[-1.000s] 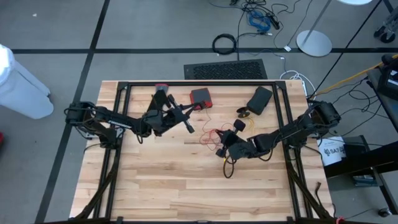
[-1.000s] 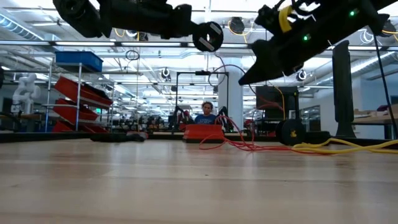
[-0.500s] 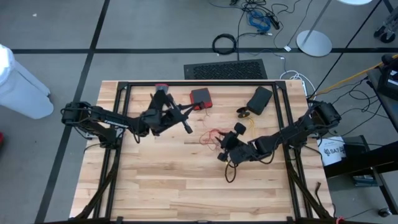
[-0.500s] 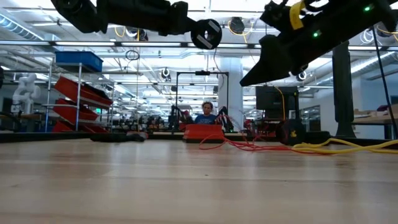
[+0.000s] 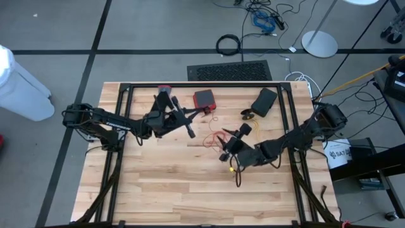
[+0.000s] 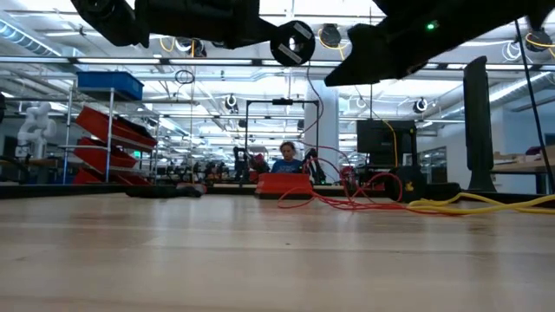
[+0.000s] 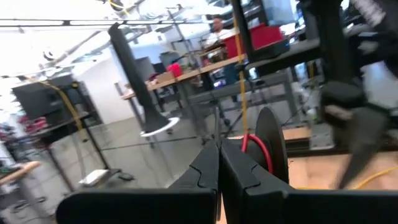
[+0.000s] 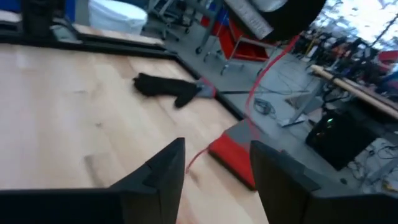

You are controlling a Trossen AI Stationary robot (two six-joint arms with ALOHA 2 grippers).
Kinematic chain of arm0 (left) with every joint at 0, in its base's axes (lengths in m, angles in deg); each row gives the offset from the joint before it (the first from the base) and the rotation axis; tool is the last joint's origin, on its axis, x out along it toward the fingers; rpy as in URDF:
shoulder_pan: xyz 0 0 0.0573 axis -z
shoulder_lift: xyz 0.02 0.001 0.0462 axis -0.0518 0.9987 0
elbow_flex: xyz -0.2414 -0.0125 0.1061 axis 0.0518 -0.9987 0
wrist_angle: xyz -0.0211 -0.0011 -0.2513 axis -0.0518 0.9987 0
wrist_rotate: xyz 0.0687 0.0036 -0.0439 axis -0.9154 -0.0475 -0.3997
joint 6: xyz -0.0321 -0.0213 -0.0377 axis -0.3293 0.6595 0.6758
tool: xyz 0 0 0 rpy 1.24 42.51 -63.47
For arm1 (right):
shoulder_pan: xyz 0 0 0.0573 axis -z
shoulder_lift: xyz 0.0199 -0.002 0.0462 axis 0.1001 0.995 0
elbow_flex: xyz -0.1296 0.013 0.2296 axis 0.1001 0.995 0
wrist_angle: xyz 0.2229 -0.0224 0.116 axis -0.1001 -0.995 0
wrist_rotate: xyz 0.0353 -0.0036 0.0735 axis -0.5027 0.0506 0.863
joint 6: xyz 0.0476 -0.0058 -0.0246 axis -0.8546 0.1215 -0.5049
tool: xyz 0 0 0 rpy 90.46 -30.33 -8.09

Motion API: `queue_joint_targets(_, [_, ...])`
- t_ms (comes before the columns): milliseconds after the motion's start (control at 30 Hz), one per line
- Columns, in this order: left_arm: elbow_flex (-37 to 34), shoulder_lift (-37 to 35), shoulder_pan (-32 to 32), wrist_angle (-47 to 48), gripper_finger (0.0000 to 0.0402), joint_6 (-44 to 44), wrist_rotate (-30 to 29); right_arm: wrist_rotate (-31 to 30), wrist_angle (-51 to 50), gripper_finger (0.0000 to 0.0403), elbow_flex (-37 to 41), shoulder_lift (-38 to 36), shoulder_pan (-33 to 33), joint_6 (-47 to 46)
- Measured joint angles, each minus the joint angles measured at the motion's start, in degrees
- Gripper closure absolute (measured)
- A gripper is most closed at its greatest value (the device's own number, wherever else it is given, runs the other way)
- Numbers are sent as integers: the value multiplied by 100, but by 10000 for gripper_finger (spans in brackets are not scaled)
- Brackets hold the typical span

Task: Coil cords
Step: Uncoil the red wire from the spool

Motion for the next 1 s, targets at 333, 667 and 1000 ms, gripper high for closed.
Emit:
queue_joint_targets(333, [0, 0, 112, 96, 401, 236, 304, 971, 823, 247, 0, 2, 781, 516])
queue_joint_targets(667, [0, 2, 219, 211, 401, 234, 308, 1088, 1074, 248, 0, 0, 993, 709])
queue_joint_targets(1000, [0, 2, 302, 222, 401, 239, 341, 1202, 1073, 329, 0, 0, 1131, 734])
